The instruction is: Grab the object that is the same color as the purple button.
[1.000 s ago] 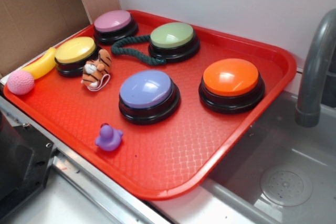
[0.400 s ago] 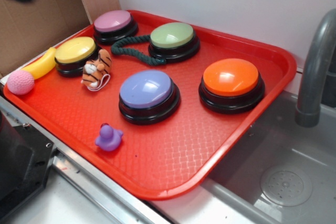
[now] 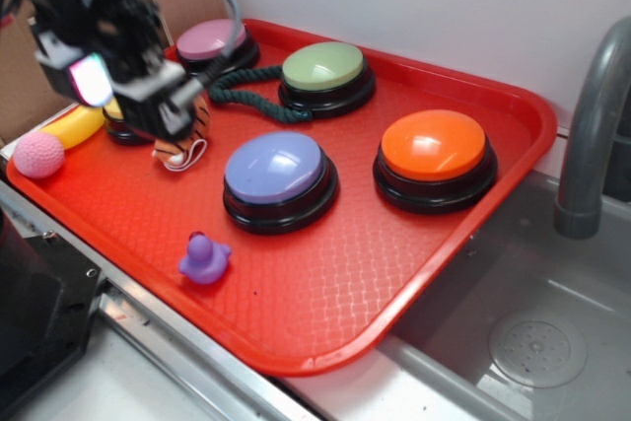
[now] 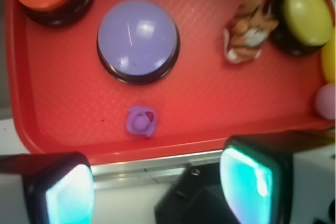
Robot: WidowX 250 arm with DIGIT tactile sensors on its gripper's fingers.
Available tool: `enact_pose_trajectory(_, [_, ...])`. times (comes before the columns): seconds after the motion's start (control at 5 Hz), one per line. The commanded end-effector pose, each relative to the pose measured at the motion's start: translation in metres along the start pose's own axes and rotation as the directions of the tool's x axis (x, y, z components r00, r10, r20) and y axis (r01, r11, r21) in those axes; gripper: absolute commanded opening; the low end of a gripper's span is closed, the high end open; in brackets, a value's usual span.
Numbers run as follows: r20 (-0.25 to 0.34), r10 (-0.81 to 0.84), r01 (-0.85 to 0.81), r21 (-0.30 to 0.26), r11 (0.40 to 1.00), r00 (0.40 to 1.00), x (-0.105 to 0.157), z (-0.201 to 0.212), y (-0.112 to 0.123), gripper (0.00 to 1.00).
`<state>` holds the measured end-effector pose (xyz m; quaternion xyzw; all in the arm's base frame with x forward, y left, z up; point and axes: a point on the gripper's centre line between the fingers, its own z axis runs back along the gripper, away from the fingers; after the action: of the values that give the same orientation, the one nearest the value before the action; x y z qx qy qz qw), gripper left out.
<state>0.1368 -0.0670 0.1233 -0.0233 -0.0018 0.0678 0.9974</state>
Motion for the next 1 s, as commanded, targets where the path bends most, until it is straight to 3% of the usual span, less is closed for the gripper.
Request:
enact_pose_trajectory(0.0, [-0.037, 0.118, -0.117, 0.029, 0.993, 0.992, 0.000, -0.076, -0.015, 1.00])
enact_pose_trajectory(0.4, [-0.053, 0.147, -0.143, 0.064, 0.988, 0.988, -0.004, -0.115, -0.009, 1.00])
enact_pose_trajectory(0.6, [-0.043, 0.162, -0.159, 0.077, 0.984, 0.986, -0.004, -0.115, -0.008, 0.00])
enact_pose_trajectory(0.8, [-0.036, 0.169, -0.166, 0.077, 0.983, 0.985, -0.004, -0.113, -0.008, 0.00])
